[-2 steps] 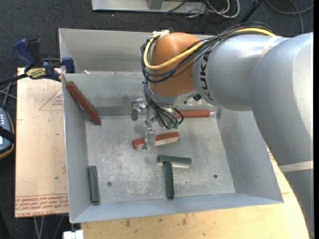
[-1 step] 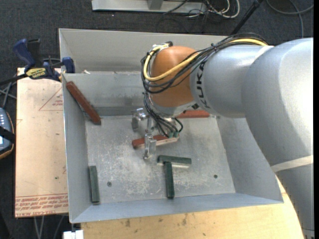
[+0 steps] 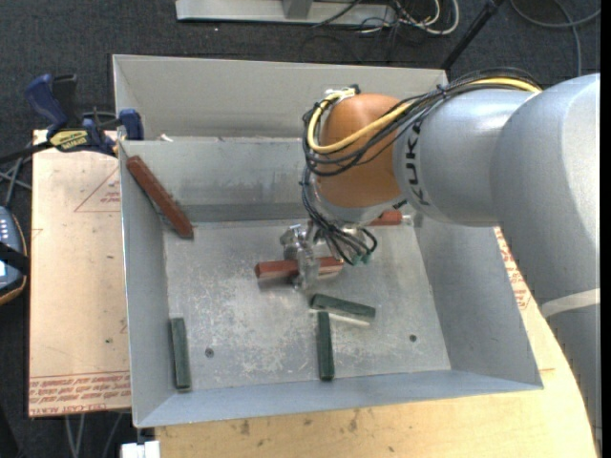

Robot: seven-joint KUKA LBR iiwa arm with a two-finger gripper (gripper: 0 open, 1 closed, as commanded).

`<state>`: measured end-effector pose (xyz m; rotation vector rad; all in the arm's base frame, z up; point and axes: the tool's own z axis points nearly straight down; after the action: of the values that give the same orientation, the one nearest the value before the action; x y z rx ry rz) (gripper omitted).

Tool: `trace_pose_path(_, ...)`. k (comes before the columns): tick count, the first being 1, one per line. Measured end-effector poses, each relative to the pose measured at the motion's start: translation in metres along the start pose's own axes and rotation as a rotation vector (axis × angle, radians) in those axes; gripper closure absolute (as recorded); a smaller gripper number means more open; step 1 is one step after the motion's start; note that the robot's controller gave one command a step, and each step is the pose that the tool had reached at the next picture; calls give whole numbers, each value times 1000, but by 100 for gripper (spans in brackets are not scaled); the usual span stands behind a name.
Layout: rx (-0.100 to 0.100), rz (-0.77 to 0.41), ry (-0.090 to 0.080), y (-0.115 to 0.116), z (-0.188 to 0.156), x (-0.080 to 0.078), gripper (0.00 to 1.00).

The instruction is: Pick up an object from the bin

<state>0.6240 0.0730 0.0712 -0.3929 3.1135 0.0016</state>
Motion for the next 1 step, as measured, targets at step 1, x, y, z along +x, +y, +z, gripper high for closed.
trace_pose_path(1, 0, 0, 0, 0, 0, 0, 100)
